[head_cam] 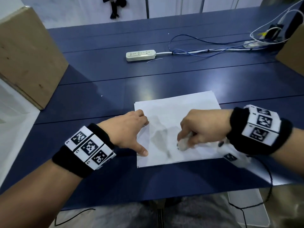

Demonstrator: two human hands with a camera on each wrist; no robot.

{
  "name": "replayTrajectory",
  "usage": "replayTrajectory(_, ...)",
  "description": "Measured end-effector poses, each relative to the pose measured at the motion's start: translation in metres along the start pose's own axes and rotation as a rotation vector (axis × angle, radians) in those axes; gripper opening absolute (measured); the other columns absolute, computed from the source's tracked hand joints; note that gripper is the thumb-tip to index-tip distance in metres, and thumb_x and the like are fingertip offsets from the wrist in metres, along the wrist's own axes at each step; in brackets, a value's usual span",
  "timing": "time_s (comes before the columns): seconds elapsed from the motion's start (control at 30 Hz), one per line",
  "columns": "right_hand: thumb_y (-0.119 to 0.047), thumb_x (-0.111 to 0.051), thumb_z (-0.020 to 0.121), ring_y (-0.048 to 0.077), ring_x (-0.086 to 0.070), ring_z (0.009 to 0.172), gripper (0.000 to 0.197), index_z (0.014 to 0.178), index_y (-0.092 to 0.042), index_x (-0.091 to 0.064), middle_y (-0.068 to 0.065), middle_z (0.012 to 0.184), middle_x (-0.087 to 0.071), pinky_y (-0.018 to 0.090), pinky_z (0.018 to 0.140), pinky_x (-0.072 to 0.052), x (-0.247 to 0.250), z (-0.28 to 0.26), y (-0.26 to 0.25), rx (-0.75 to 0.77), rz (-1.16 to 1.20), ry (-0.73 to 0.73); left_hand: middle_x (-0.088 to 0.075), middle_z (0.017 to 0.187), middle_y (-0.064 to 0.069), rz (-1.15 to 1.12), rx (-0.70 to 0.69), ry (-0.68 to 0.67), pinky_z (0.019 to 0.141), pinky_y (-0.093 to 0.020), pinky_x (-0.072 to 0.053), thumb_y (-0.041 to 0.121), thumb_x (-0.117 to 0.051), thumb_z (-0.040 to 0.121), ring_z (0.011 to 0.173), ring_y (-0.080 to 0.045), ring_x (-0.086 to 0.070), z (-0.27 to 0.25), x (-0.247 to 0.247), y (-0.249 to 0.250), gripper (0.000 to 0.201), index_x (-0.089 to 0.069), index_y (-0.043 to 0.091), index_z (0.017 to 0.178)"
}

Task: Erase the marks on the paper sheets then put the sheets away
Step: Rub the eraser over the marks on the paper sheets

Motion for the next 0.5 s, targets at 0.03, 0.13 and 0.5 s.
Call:
replayTrajectory(0.03, -0.056, -0.052, 0.088, 0.011, -0.052, 0.067, 0.036, 0.091, -0.025, -0.07, -0.003, 0.07, -0.063, 0.018, 0.061, -0.039, 0.005, 0.005, 0.008, -0.033, -0.045, 0.057, -0.038, 0.12, 0.011, 0.023, 0.003, -0.002, 0.095, -0.036, -0.046, 0.073, -0.073, 0.059, 0.114, -0.011, -0.045, -0.001, 0.001, 0.001, 0.1, -0.041, 0.021, 0.139)
replayTrajectory(0.13, -0.049, -0.045, 0.093, 0.023, -0.052, 0.067, 0.04, 0.081, -0.017, -0.066, 0.005, 0.067, -0.06, 0.033, 0.065, -0.047, 0.014, 0.016, 0.026, -0.124, -0.18, 0.242, -0.041, 0.119, 0.01, 0.104, -0.006, -0.001, 0.095, -0.035, -0.042, 0.077, -0.067, 0.062, 0.111, -0.011, -0.047, -0.002, 0.005, 0.005, 0.095, -0.044, 0.023, 0.136)
replayTrajectory(0.5, -0.049, -0.058, 0.085, 0.008, -0.048, 0.065, 0.026, 0.091, -0.029, -0.073, -0.012, 0.067, -0.055, 0.021, 0.068, -0.038, 0.007, 0.005, 0.014, -0.101, -0.022, 0.15, -0.038, 0.114, 0.012, 0.1, 0.006, -0.015, 0.078, -0.032, -0.047, 0.075, -0.07, 0.06, 0.109, -0.01, -0.045, 0.0, 0.006, 0.005, 0.092, -0.046, 0.022, 0.132)
Point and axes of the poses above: each hand's wrist, its own z-axis towards the middle knuckle, its own x-axis out of the back of the hand, y = z × x, the point moved 1 cm from there along z, towards the middle knuckle
